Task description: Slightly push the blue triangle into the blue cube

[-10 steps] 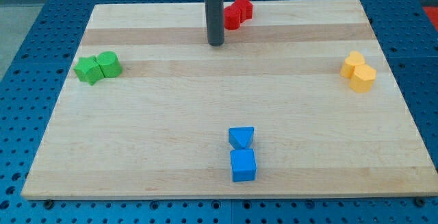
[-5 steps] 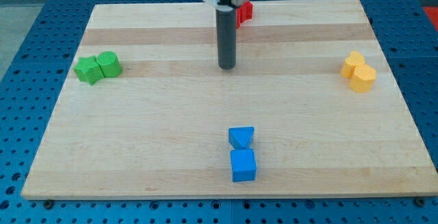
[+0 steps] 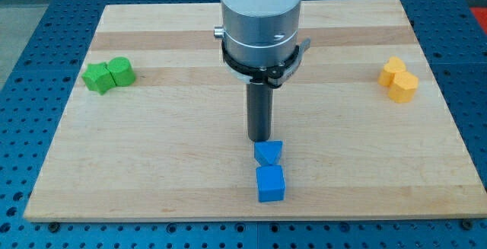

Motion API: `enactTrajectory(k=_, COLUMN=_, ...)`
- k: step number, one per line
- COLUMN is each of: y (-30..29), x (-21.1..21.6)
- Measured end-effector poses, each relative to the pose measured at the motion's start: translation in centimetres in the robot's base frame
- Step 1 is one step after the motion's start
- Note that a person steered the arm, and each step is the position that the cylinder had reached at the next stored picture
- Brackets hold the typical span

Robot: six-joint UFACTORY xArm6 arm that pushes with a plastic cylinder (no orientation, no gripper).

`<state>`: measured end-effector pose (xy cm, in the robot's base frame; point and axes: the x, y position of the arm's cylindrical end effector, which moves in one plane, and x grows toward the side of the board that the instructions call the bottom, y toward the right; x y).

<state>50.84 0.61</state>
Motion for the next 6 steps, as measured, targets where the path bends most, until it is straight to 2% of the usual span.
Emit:
enactTrajectory(k=1, y=0.6, x=1.5)
enactTrajectory(k=4, y=0.7, x=2.3)
enactTrajectory(k=5, y=2.3, x=0.1)
enactTrajectory(k=6, y=5.6, x=-0.4)
